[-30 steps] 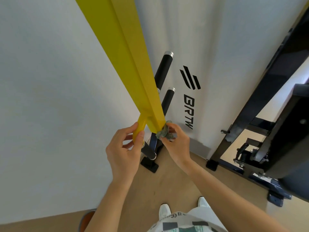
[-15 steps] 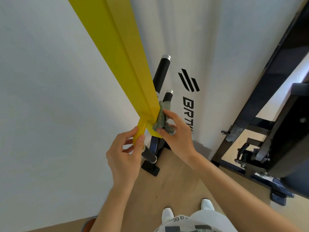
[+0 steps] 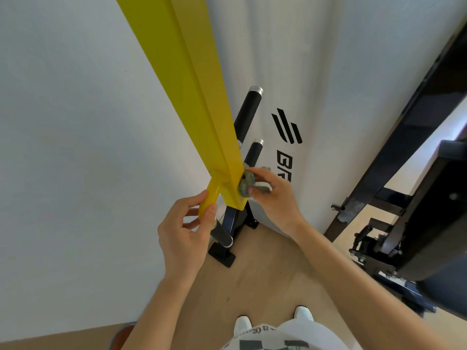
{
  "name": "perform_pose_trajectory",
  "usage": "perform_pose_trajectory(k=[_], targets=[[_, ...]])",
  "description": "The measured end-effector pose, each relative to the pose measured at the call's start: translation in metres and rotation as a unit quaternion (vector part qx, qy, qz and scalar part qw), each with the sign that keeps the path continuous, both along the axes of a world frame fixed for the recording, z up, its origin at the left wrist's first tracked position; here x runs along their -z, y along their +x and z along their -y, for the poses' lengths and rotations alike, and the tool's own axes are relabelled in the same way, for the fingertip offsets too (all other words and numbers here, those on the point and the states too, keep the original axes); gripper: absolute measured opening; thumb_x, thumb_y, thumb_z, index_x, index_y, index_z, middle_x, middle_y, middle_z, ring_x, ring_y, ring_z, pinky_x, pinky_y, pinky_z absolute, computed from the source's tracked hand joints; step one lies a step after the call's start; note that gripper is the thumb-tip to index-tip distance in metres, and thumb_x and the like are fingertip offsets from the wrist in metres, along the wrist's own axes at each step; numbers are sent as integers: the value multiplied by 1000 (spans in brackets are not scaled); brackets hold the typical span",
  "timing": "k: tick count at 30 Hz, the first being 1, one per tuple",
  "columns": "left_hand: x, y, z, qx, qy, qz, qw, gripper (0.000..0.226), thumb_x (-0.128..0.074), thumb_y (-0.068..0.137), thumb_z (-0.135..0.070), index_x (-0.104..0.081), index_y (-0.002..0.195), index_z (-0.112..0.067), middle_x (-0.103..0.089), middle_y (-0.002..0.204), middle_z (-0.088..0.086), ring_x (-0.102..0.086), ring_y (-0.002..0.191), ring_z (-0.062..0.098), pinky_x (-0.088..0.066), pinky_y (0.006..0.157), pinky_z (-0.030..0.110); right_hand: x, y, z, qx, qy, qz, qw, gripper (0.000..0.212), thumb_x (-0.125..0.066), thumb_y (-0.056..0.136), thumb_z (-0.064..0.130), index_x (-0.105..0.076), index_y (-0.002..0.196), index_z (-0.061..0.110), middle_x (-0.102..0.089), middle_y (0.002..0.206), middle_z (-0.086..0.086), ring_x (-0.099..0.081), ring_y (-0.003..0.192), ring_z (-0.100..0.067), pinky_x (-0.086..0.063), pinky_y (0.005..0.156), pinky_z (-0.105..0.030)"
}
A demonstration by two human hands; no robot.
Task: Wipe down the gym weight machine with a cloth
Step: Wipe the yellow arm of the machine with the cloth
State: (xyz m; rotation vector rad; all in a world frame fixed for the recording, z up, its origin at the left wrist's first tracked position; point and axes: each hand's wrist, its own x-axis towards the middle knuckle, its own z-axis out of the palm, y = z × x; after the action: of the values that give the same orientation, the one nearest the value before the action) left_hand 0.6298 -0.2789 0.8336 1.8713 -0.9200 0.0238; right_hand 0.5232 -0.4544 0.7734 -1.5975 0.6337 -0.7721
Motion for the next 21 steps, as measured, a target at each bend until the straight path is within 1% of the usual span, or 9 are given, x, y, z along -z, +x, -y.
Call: perform_pose_trajectory(k=[3,6,7,10,13,15,17,18,21], targets=[[0,-2,0,-2,5,0,1000,24,-73,88,-42,-61,107,-49,-70,102,-19,-68,94,5,-58,63,17,-24,0,17,-65,-38,8,997,48,-64,92,-5,-60,133,19,-65,121,-3,-61,117,-15,-53,97,-26],[2,-5,-1,-9,9,-4,1000,23,-73,87,-44,-63,108,-45,-71,102,-16,-68,94,6,-58,64,19,-32,-9,31,-153,-38,-46,986,53,-65,94,4,-52,142,21,-62,128,1,-57,121,-11,-51,99,-23],[2,-5,-1,-11,10,-2,1000,23,-72,87,-46,-63,108,-45,-71,102,-17,-68,94,5,-58,64,18,-30,-12,36,-182,-35,-72,980,55,-66,94,8,-50,145,23,-61,130,4,-56,122,-9,-50,101,-24],[3,-7,0,-20,10,-1,1000,24,-69,85,-48,-63,108,-45,-71,103,-16,-68,95,5,-58,65,18,-23,-20,46,-237,-24,-127,963,60,-69,93,15,-46,147,27,-59,132,8,-56,122,-9,-49,105,-36],[3,-11,0,-28,7,1,1000,26,-66,84,-53,-64,108,-43,-72,103,-13,-68,93,5,-57,65,16,-15,-20,48,-249,4,-142,958,62,-70,91,14,-47,146,29,-59,132,8,-54,125,-10,-46,110,-45],[2,-13,0,-31,4,3,1000,27,-64,84,-57,-63,108,-45,-71,103,-14,-68,94,4,-55,65,11,-14,-21,49,-254,33,-140,956,62,-70,88,16,-49,145,30,-58,133,6,-52,128,-11,-44,111,-48],[2,-14,1,-35,3,4,999,27,-64,85,-57,-64,109,-44,-72,104,-13,-67,96,3,-55,65,10,-17,-20,50,-263,65,-121,955,66,-70,81,24,-50,144,27,-58,135,1,-52,129,-15,-45,111,-46],[2,-14,0,-38,4,4,999,25,-64,86,-55,-64,109,-45,-71,104,-14,-67,97,3,-55,65,10,-20,-20,50,-269,85,-105,954,68,-68,79,25,-51,144,23,-57,136,-1,-52,129,-17,-45,110,-44],[1,-16,1,-46,6,-1,999,22,-66,86,-49,-60,108,-51,-68,104,-21,-66,98,1,-54,66,10,-33,-17,55,-283,138,-48,948,64,-56,80,7,-51,144,13,-57,138,-9,-54,128,-25,-48,106,-44]])
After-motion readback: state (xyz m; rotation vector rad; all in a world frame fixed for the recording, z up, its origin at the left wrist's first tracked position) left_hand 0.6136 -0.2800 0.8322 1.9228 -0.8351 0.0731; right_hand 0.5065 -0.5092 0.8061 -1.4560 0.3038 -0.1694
